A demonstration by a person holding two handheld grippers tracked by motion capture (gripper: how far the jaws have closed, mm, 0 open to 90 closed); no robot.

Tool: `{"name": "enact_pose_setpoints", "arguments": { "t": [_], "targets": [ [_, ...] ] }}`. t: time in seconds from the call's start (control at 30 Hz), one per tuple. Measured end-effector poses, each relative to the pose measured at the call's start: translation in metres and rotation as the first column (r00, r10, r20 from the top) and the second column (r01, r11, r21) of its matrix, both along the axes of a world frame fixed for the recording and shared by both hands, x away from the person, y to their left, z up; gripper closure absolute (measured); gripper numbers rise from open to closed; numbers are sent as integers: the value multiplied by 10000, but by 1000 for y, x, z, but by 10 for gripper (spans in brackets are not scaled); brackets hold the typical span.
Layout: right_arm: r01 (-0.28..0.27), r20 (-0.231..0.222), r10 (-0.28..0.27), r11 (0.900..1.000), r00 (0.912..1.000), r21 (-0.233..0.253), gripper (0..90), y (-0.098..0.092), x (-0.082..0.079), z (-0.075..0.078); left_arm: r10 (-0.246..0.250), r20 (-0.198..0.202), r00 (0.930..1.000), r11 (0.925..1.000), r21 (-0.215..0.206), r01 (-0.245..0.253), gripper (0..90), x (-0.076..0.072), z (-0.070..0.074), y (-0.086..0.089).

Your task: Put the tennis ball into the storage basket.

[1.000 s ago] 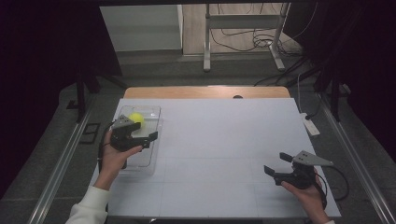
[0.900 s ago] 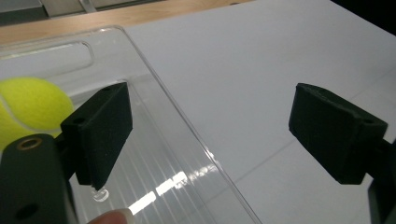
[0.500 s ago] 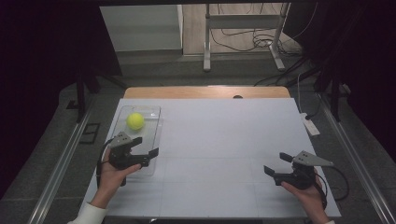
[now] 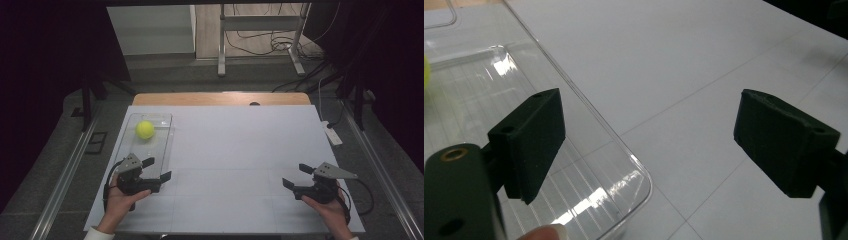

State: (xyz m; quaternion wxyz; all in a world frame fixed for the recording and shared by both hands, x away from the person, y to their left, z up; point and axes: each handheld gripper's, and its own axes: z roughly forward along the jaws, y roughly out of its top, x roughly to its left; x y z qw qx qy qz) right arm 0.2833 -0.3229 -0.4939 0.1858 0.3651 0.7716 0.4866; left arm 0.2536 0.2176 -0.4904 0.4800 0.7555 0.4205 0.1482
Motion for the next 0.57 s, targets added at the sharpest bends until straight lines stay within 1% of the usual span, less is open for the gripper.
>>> {"name": "enact_pose_setpoints", "arguments": {
  "t": [0.03,0.1,0.57],
  "targets": [
    [0,0,0,10000,10000,0,127,0,0,0,-55,36,10000,9999,109,55,146,0,-1,-1],
    [-27,2,27,10000,10000,-6,127,0,0,0,-115,34,9999,9998,166,114,145,0,-2,-3],
    [-160,16,160,9999,9999,-4,126,0,3,-1,-89,-88,9999,9999,97,90,140,3,-3,-3]
  ]
}}
